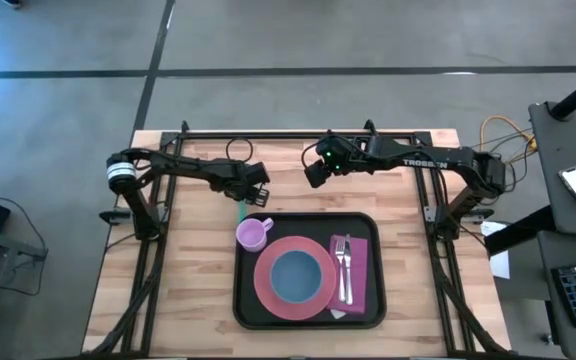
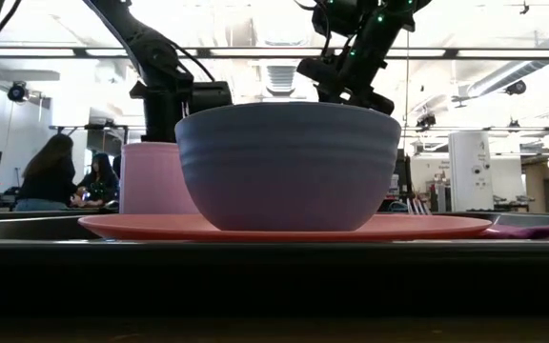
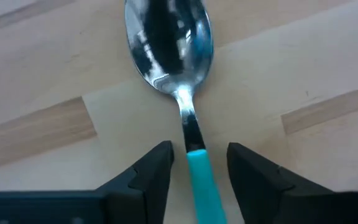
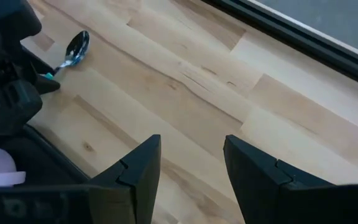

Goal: Set up tray
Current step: Put the blue spoon on top of the purple napkin to the right of the silver knife on the black tray

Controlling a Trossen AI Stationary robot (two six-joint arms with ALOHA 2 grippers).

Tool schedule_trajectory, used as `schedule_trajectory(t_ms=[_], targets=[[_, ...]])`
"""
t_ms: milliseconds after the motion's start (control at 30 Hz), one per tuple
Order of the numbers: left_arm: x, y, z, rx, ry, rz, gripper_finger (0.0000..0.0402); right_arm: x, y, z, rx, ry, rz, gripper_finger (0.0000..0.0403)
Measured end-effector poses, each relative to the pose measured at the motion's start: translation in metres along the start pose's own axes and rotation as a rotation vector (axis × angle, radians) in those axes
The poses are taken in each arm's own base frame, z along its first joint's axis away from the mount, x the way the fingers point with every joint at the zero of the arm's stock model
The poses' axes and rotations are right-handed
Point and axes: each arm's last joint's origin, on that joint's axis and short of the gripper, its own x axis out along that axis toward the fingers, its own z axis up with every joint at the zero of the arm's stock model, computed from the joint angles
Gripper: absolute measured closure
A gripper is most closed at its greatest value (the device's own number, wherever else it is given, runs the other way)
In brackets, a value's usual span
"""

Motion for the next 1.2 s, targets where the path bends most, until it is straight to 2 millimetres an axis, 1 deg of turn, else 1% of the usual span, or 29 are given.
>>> schedule_trajectory(t_ms=[100, 333, 400, 500, 600, 667, 800, 867, 967, 1033, 1100, 1200], targets=[[0.000, 0.003, 0.006, 0.026, -0.005, 0.007, 0.0290, 0.000, 0.000, 0.000, 0.009, 0.000, 0.000, 0.0236], [0.004, 0.007, 0.019, 0.109, -0.082, -0.001, 0.0380, 0.000, 0.000, 0.001, 0.037, -0.020, -0.018, 0.0236], [0.005, 0.006, 0.023, 0.120, -0.119, -0.009, 0.0389, 0.000, 0.000, 0.001, 0.038, -0.022, -0.016, 0.0236], [0.004, 0.007, 0.029, 0.126, -0.142, -0.013, 0.0386, 0.000, 0.001, 0.001, 0.018, -0.024, -0.013, 0.0236], [-0.004, 0.006, 0.038, 0.135, -0.176, -0.020, 0.0387, -0.002, 0.003, 0.002, -0.002, -0.024, 0.000, 0.0236], [-0.017, 0.005, 0.045, 0.136, -0.214, -0.046, 0.0389, -0.007, 0.003, 0.002, 0.001, -0.028, 0.013, 0.0236], [-0.054, 0.007, 0.060, 0.111, -0.315, -0.127, 0.0389, -0.016, 0.000, 0.006, 0.028, -0.039, 0.047, 0.0236], [-0.075, 0.010, 0.067, 0.080, -0.384, -0.176, 0.0389, -0.018, -0.002, 0.008, 0.044, -0.039, 0.053, 0.0236], [-0.112, 0.017, 0.076, 0.025, -0.533, -0.288, 0.0389, -0.017, -0.006, 0.011, 0.061, -0.031, 0.073, 0.0236], [-0.135, 0.023, 0.079, -0.003, -0.626, -0.383, 0.0389, -0.016, -0.006, 0.014, 0.063, -0.007, 0.145, 0.0236], [-0.156, 0.029, 0.080, -0.015, -0.713, -0.490, 0.0389, -0.016, -0.004, 0.018, 0.042, 0.015, 0.271, 0.0236], [-0.184, 0.037, 0.081, -0.003, -0.838, -0.681, 0.0389, -0.019, 0.006, 0.026, -0.025, -0.052, 0.446, 0.0236]])
